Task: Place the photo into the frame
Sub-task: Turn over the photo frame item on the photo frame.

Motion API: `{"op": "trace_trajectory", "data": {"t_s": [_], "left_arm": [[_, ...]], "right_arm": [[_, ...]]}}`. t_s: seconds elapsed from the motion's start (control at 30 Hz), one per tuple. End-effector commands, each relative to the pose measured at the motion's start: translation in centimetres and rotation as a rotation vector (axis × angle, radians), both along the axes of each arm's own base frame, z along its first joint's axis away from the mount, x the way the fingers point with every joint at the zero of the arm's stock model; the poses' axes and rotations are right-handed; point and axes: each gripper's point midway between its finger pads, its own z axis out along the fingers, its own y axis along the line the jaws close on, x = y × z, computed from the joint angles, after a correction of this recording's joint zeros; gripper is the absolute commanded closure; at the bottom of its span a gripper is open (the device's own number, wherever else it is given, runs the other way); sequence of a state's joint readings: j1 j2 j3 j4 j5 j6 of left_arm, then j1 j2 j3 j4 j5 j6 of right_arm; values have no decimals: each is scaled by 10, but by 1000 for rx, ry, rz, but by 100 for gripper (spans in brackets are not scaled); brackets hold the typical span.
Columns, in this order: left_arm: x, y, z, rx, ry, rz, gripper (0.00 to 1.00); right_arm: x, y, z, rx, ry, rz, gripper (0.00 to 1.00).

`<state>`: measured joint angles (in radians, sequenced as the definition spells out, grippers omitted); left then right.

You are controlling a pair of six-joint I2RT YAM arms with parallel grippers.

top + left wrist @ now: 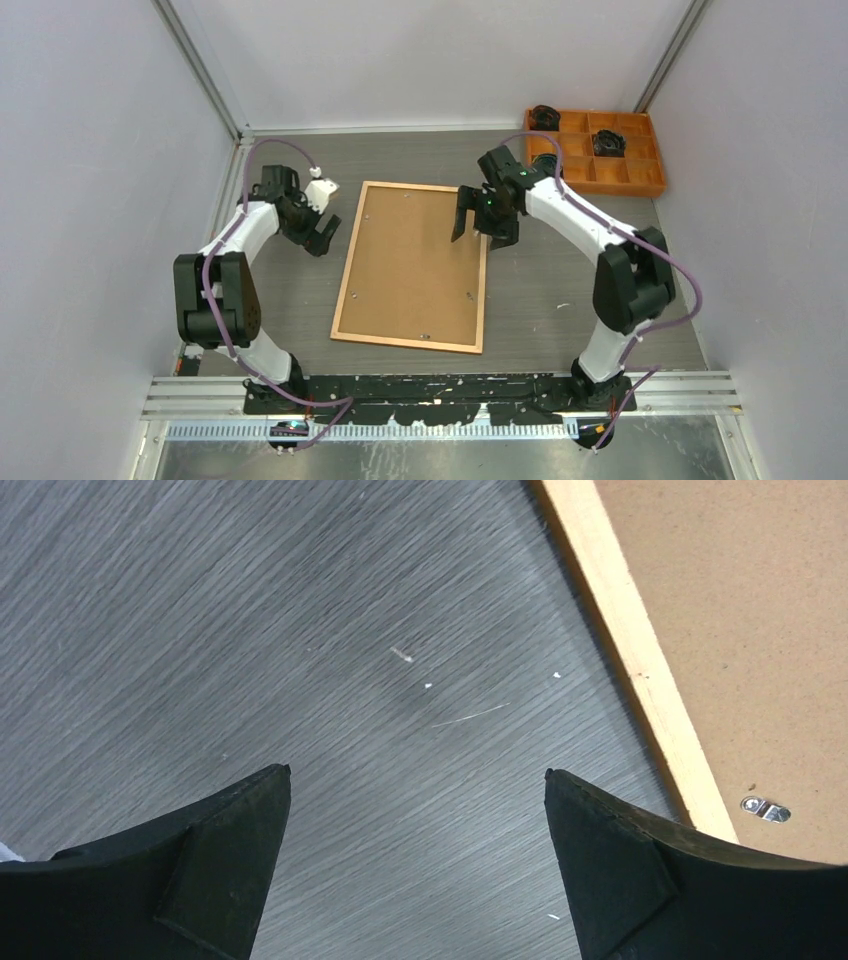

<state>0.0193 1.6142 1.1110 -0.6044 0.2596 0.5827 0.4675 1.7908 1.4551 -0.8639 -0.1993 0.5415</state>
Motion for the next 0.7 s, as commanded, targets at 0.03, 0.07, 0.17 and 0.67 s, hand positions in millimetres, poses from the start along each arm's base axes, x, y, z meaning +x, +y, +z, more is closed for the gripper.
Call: {"op": "trace_trajectory", "data": {"t_s": [0.03, 0.07, 0.17, 0.67], "left_arm": [[8, 7, 23, -39, -57, 47, 0], [9, 8, 25, -46, -59, 59, 0], [11, 13, 30, -67, -58, 86, 0], [6, 3, 46, -176, 17, 160, 0]], "right_arm": [[1, -16, 61, 48, -219, -196, 0], [-3, -19, 67, 69, -238, -230, 0], [-23, -25, 86, 142, -308, -272, 0], [-19, 34, 92, 315, -314, -169, 0]]}}
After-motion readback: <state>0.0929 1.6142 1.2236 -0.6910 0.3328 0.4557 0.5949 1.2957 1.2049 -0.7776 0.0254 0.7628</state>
